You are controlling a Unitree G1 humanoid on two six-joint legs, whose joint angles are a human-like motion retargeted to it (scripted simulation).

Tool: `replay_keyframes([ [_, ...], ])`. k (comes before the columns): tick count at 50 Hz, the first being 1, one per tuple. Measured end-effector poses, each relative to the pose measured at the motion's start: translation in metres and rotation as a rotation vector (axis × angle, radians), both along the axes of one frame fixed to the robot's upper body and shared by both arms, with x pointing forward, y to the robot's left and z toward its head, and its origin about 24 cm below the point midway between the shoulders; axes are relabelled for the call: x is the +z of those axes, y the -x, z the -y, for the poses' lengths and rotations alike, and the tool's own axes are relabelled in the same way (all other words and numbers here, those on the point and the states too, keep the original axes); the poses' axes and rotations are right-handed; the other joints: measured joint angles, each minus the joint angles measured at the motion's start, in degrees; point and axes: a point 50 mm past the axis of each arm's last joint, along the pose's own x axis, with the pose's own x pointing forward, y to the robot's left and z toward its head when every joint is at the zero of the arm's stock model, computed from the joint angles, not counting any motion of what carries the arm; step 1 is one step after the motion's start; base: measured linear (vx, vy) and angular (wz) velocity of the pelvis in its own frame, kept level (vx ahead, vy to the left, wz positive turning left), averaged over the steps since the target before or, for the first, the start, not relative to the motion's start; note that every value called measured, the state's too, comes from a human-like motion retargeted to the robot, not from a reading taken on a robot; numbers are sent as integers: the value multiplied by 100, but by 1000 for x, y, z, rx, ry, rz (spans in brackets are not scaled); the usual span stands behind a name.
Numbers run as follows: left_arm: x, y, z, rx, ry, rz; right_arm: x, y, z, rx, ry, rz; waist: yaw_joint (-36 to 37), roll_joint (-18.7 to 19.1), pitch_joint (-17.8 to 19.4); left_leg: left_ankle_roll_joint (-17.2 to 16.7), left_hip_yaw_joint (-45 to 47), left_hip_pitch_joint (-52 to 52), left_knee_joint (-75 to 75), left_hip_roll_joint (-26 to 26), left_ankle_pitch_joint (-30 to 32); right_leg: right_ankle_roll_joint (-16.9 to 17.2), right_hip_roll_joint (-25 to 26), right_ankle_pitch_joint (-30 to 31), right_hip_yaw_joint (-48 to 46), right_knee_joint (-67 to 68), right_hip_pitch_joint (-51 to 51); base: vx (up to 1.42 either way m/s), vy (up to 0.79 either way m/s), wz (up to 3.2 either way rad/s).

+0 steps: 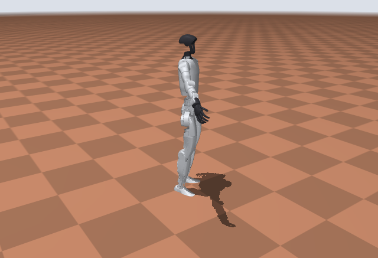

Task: Upper body actions

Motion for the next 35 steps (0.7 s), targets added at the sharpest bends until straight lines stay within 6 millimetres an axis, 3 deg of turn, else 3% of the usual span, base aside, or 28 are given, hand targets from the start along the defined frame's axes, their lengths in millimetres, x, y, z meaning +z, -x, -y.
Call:
replay_keyframes([
  [5, 0, -3, -7, -6, -23, 15, 137, -45, 40, -43, 335, 259, 78, -34, -27, -27, 15, -104, 57, 72, -7, 11, 22, 6, 23, 1, -65, -9, -6, -1],
  [9, 2, -10, -20, -49, -42, 26, 258, -65, 33, -115, 619, 560, 234, -116, 8, -44, 138, -146, 85, 125, -19, 2, 44, 29, 136, 5, -131, -12, -11, -28],
  [11, 2, -13, -26, -65, -51, 28, 319, -65, 14, -109, 852, 672, 336, -184, 62, -52, 229, -110, 76, 127, -14, -10, 39, 45, 214, 8, -129, -7, -13, -38],
  [14, 2, -16, -26, -69, -57, 32, 398, -46, -31, -124, 1329, 715, 499, -209, 155, -55, 385, -38, 35, 150, 5, -26, 65, 68, 372, 12, -122, -6, -6, -45],
  [16, 2, -15, -24, -62, -61, 32, 437, -25, -70, -208, 1688, 726, 523, -196, 165, -57, 450, -25, 10, 165, 12, -37, 92, 74, 451, 13, -140, -5, -4, -29],
  [18, 2, -13, -22, -57, -67, 28, 462, 2, -112, -381, 2038, 796, 484, -190, 153, -83, 472, -42, 19, 195, 12, -43, 98, 71, 491, 16, -160, 0, 0, 0],
  [20, 1, -13, -20, -57, -72, 26, 470, 27, -156, -604, 2365, 978, 451, -165, 152, -101, 477, -66, 41, 221, 5, -46, 106, 64, 510, 21, -175, 4, 1, -2],
  [22, 1, -13, -18, -55, -76, 30, 464, 44, -188, -749, 2593, 1229, 474, -132, 146, -91, 501, -60, 22, 226, 11, -53, 130, 56, 537, 23, -178, 12, 3, -11],
  [25, -1, -15, -11, -54, -58, 39, 453, 51, -191, -796, 2607, 1480, 580, -77, 132, -38, 568, -45, -32, 217, 26, -65, 194, 50, 611, 17, -181, 9, 3, -17],
  [27, -1, -15, -9, -52, -46, 37, 449, 44, -166, -763, 2513, 1393, 609, -64, 81, -12, 561, -52, -67, 206, 31, -61, 218, 40, 608, 6, -186, 8, 4, 1],
  [30, -1, -13, -11, -47, -50, 27, 433, 31, -105, -789, 2238, 1126, 625, -93, -29, 28, 493, -93, -108, 176, 37, -45, 238, 17, 558, -11, -203, 10, 4, 18],
  [33, 1, -11, -17, -48, -62, 18, 396, 20, -34, -803, 1801, 877, 670, -153, -116, 90, 398, -124, -154, 127, 50, -25, 259, -8, 479, -31, -200, 8, -2, 27],
  [35, 2, -8, -19, -45, -63, 10, 359, 12, 8, -806, 1405, 796, 668, -176, -158, 128, 312, -147, -163, 101, 57, -9, 270, -25, 394, -50, -174, 9, -5, 38],
])
